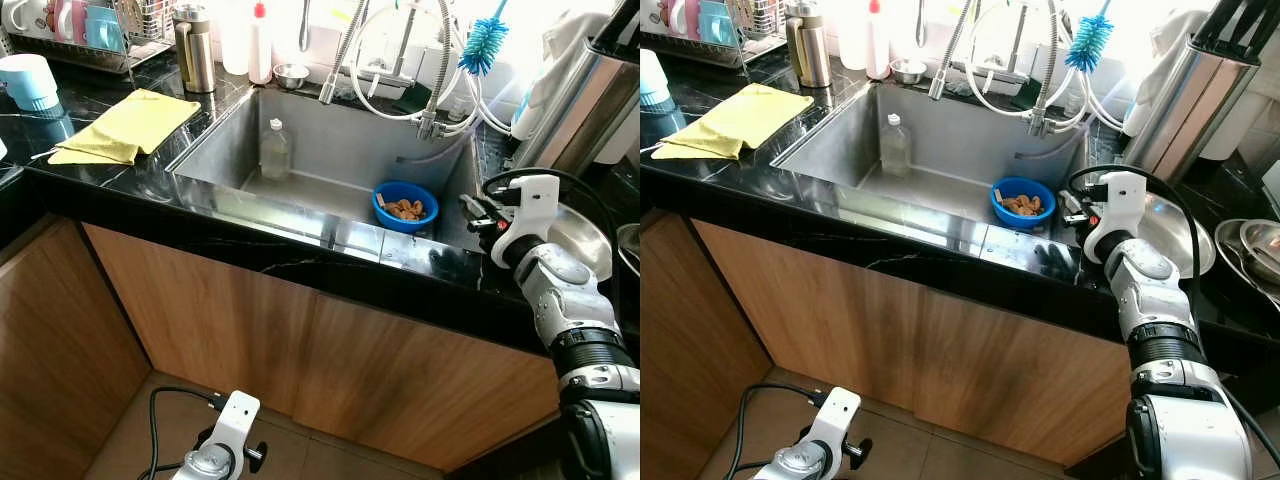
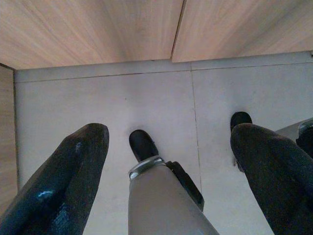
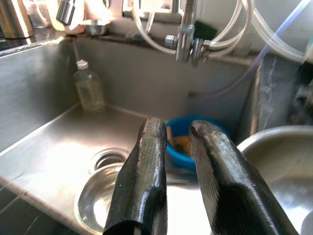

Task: Kitchen organization

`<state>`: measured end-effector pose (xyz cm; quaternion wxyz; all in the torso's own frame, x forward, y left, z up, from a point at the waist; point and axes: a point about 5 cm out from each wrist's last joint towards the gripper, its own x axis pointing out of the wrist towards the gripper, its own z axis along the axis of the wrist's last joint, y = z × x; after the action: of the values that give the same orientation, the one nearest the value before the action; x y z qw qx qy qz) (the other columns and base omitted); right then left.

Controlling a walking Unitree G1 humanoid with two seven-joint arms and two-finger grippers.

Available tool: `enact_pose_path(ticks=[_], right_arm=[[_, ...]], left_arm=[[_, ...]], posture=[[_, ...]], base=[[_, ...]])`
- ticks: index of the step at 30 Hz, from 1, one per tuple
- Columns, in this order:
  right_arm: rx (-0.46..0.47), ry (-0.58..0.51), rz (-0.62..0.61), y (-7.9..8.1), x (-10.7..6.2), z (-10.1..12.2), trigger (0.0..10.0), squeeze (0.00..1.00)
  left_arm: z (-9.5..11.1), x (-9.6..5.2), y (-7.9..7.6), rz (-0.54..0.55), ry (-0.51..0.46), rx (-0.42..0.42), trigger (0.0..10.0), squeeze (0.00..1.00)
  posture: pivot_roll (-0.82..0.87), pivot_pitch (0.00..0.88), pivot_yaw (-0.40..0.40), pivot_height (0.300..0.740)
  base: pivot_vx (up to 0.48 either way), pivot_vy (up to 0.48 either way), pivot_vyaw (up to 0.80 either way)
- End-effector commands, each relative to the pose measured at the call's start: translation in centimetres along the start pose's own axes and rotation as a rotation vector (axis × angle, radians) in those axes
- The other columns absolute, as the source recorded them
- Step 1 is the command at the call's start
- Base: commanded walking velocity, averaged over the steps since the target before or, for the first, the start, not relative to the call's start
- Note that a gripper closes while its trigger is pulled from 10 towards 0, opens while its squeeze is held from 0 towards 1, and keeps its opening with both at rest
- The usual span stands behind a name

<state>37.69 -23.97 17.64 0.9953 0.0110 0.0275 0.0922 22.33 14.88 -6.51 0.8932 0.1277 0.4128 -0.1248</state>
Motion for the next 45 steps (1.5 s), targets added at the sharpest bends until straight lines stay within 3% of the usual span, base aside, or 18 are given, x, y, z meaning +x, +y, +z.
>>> enact_pose_path(ticks=[1, 10, 11, 15, 16, 17, 21, 22, 24, 45], right_arm=[[-0.047, -0.036, -0.033, -0.2, -0.3, 0.8, 10.0, 0.00], [-0.124, -0.051, -0.067, 0.7, -1.4, 1.4, 10.0, 0.00], [-0.125, -0.053, -0.068, 0.9, -1.5, 1.4, 10.0, 1.00], [-0.132, -0.079, -0.081, 1.3, -1.7, 1.8, 10.0, 1.00], [-0.152, -0.111, -0.102, 1.5, -2.0, 2.0, 10.0, 0.12], [-0.166, -0.138, -0.122, 1.6, -2.3, 2.1, 10.0, 0.00], [-0.160, -0.206, -0.174, 1.9, -2.9, 2.2, 10.0, 0.00], [-0.143, -0.278, -0.218, 2.3, -3.9, 2.3, 10.0, 0.00], [-0.129, -0.321, -0.237, 2.5, -4.6, 2.5, 10.0, 0.00], [-0.118, -0.339, -0.267, 3.8, -5.7, 1.8, 10.0, 0.00]], left_arm=[[0.4, 0.1, -0.3, -0.004, -0.011, 0.000, 10.0, 0.00], [0.3, 0.1, -0.2, -0.007, -0.009, 0.005, 10.0, 0.00], [0.3, 0.1, -0.2, -0.007, -0.009, 0.005, 10.0, 0.00], [0.3, 0.0, -0.1, -0.007, -0.010, 0.005, 10.0, 0.00], [0.3, 0.0, -0.1, -0.006, -0.010, 0.005, 10.0, 0.00], [0.3, 0.0, 0.0, -0.005, -0.011, 0.005, 10.0, 0.00], [0.4, 0.0, 0.1, 0.003, -0.019, 0.002, 10.0, 0.00], [0.6, 0.0, 0.2, 0.012, -0.032, -0.002, 10.0, 0.00], [0.7, 0.0, 0.2, 0.014, -0.038, 0.001, 10.0, 0.00], [0.6, 0.1, 0.2, 0.031, -0.014, 0.006, 10.0, 0.00]], posture=[[0.16, 0.067, -0.145, 0.740], [0.15, 0.064, -0.144, 0.740], [0.15, 0.063, -0.144, 0.740], [0.15, 0.059, -0.145, 0.740], [0.15, 0.056, -0.144, 0.740], [0.15, 0.056, -0.144, 0.740], [0.15, 0.052, -0.144, 0.740], [0.15, 0.049, -0.142, 0.740], [0.15, 0.044, -0.139, 0.740], [0.15, 0.044, -0.140, 0.740]], base=[[0.000, 0.000, 0.00], [0.000, 0.000, 0.00], [0.000, 0.000, 0.00], [0.000, 0.000, 0.00], [0.000, 0.000, 0.00], [0.000, 0.000, 0.00], [0.000, 0.000, 0.00], [0.000, 0.000, 0.00], [0.000, 0.000, 0.00], [0.186, 0.000, 0.00]])
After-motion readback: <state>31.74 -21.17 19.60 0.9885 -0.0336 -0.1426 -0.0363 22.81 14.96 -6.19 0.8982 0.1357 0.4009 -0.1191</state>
